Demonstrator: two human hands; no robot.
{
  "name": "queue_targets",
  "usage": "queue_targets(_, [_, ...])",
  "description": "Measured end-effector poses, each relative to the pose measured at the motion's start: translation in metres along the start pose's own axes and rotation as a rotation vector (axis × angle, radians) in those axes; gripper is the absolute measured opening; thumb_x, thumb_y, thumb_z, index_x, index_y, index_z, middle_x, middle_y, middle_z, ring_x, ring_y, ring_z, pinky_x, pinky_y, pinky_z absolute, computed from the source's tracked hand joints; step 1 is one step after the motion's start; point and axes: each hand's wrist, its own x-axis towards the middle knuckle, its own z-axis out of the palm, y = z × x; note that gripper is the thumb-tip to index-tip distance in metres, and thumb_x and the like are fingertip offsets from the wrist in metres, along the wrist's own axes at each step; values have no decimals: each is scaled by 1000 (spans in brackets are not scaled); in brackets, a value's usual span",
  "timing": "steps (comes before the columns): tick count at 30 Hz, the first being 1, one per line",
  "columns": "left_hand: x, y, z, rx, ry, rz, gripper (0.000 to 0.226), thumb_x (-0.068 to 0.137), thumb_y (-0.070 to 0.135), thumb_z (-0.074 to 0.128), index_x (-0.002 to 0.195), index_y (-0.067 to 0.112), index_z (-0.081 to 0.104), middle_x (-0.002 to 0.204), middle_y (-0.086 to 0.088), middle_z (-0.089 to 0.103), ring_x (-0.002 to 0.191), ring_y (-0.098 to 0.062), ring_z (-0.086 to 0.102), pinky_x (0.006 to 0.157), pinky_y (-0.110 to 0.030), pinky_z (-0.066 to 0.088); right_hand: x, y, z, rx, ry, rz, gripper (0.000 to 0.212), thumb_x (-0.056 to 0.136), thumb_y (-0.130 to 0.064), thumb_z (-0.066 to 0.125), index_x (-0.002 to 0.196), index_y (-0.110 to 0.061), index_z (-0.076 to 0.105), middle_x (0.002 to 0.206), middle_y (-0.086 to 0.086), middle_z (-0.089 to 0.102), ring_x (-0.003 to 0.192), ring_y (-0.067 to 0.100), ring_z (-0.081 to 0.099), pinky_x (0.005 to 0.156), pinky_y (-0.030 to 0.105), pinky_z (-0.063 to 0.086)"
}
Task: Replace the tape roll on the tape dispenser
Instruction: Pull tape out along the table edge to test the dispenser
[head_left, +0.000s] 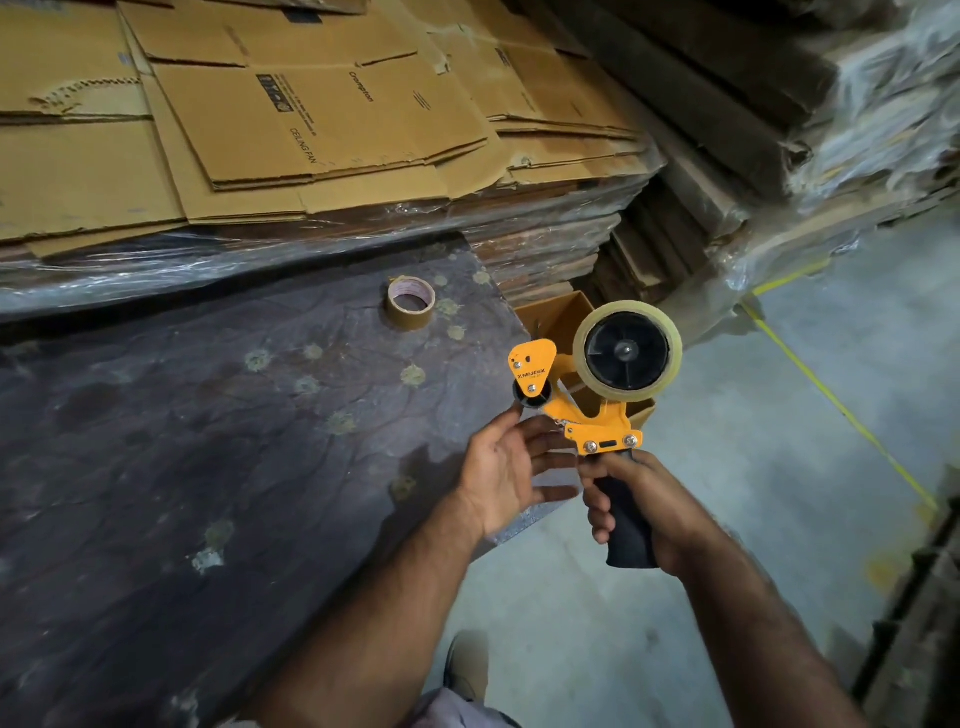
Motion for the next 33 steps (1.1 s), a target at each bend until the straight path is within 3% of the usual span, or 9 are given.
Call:
queue_targets(3, [1, 0, 6, -14, -45, -15, 53, 96, 49, 48, 121, 7, 67, 126, -20, 65, 121, -40, 56, 108, -66, 36, -1, 0, 1, 132, -21, 6, 20, 88, -10, 56, 68, -8, 53, 57, 11, 39, 44, 20, 36, 47, 32, 40])
queue_targets(6, [-2, -4, 15, 93, -63, -7, 46, 94, 41, 52, 117, 6, 70, 120, -22, 66, 104, -35, 65, 100, -59, 46, -1, 0, 0, 198, -41, 8, 16, 81, -14, 61, 68, -8, 55, 56, 8, 38, 43, 19, 35, 48, 32, 38])
queue_targets(12, [-11, -2, 20, 295, -33, -17, 24, 93, 35, 68, 97, 11, 67, 111, -29, 57, 108, -43, 58, 109, -68, 38, 1, 1, -1, 208, -42, 27, 16, 87, -15, 58, 80, -2, 66, 55, 7, 39, 42, 17, 35, 45, 31, 40])
queue_targets(16, [-14, 4, 15, 293, 19, 6, 8, 91, 17, 71, 86, 13, 67, 91, -15, 67, 84, -27, 66, 81, -46, 58, -1, 3, -1, 206, -27, 24, 16, 91, -12, 54, 85, -1, 63, 55, 7, 39, 42, 18, 36, 44, 31, 40])
queue_targets(19, [-19, 28, -7, 320, 109, -40, 12, 83, 14, 77, 89, 12, 67, 86, -13, 70, 67, -20, 67, 65, -35, 57, 0, 7, -8, 172, 12, -15, 16, 92, -10, 54, 78, -2, 59, 56, 10, 39, 43, 21, 36, 44, 32, 40])
queue_targets(25, [-4, 117, -54, 825, 171, -252, 15, 77, 15, 85, 84, 17, 71, 84, -5, 75, 74, -14, 69, 80, -39, 59, 6, 45, -25, -92, 136, -76, 23, 93, -9, 63, 72, -2, 58, 55, 15, 45, 44, 25, 40, 45, 33, 41])
queue_targets(28, [18, 134, -61, 1109, 260, -320, 10, 80, 18, 84, 85, 18, 75, 85, -3, 77, 74, -11, 69, 75, -34, 54, 20, 76, -13, -283, 212, -99, 32, 84, -26, 70, 71, 0, 58, 52, 13, 52, 43, 25, 46, 45, 33, 40])
queue_targets(31, [45, 124, -72, 1346, 370, -234, 7, 79, 12, 80, 84, 15, 75, 70, 0, 75, 62, -10, 63, 59, -23, 43, 46, 106, -3, -519, 338, -62, 45, 83, -43, 75, 70, -4, 58, 50, 14, 57, 41, 23, 50, 40, 30, 39])
queue_targets(33, [62, 110, -79, 1476, 430, -133, 7, 80, 7, 77, 81, 14, 75, 68, -1, 73, 60, -10, 61, 56, -21, 44, 65, 127, -2, -648, 380, -59, 49, 81, -57, 74, 71, -10, 61, 55, 13, 62, 52, 28, 60, 47, 39, 52])
